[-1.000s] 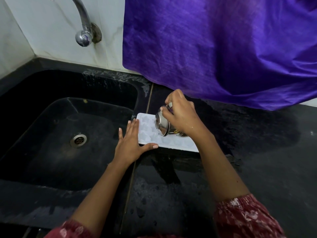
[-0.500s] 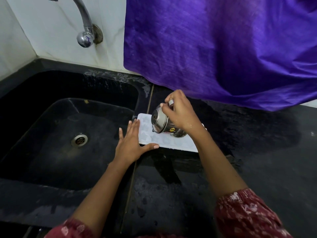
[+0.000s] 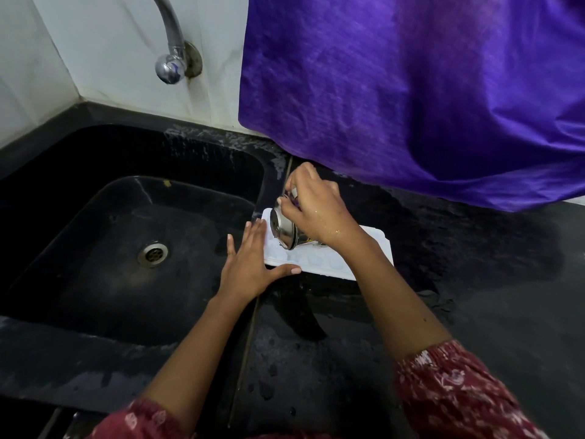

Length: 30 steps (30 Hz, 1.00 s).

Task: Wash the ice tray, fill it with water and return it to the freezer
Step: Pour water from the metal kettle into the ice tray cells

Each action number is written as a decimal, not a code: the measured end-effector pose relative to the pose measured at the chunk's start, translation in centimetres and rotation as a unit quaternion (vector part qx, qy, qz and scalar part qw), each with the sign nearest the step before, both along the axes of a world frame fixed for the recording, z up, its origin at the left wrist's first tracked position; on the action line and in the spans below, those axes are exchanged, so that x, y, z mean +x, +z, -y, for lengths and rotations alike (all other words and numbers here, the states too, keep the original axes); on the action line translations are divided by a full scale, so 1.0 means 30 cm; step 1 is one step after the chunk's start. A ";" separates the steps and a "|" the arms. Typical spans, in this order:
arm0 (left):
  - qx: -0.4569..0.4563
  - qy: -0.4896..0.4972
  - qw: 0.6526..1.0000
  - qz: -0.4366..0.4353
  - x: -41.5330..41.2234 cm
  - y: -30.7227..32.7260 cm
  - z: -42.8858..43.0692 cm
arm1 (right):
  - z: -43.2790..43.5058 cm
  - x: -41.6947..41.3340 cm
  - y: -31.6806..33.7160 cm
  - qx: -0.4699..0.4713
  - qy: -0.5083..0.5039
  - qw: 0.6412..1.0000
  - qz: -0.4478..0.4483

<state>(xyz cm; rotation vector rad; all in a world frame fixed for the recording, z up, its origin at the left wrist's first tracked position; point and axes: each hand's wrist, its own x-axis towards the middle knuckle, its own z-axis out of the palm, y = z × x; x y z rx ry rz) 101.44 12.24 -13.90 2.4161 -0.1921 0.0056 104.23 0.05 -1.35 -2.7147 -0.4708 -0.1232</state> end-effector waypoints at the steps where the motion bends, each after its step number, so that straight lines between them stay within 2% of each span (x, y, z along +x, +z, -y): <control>1: 0.001 0.001 1.000 0.000 0.000 0.000 0.000 | -0.002 0.001 0.001 -0.003 0.001 1.000 0.001; 10: -0.004 0.002 1.000 0.000 -0.002 0.000 -0.002 | -0.010 0.003 0.015 -0.020 0.015 1.000 0.003; 30: -0.003 0.008 1.000 0.000 -0.001 0.000 0.002 | -0.010 -0.027 0.089 -0.036 0.054 0.996 0.067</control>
